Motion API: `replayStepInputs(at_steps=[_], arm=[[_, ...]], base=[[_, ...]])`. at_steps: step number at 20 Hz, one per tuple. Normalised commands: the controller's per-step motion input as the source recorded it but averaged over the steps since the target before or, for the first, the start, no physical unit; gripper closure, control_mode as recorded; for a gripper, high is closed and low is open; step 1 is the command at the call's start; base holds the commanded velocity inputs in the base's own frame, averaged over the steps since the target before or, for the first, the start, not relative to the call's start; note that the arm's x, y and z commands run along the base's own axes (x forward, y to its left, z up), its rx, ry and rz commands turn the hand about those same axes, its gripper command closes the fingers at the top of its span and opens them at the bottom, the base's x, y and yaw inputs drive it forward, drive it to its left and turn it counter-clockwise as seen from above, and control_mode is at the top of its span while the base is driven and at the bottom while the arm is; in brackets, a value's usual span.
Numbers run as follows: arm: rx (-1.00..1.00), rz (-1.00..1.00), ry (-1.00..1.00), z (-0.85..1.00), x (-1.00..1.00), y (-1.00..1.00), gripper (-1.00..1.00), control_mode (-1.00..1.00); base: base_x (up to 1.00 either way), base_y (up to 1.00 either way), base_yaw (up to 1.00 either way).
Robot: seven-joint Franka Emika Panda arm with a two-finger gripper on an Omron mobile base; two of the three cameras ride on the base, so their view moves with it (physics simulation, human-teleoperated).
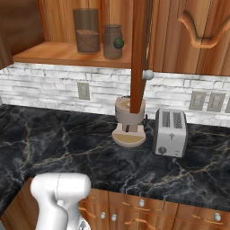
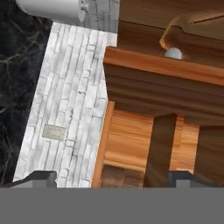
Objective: Pick the jar and jar from the dining table and place them in the open cabinet. Close the cabinet after placing the objects.
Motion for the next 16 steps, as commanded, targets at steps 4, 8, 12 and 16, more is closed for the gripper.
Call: replayStepInputs(at_steps=[4,8,12,16], arm=[[-0.08,0.13,-0.03,-0.05,0.0,0.52,-1.0,-1.0],[-0.08,0.15,-0.06,-0.05,0.0,0.55,-1.0,-1.0],[-0.06,0.15,-0.02,-0.04,0.0,0.55,-1.0,-1.0],[-0.02,0.11,0.0,0.0,0.11,0.44,-1.0,-1.0]], base=[[0.0,0.0,0.0],[0.0,0.0,0.0],[0.0,0.0,0.0],[0.0,0.0,0.0]])
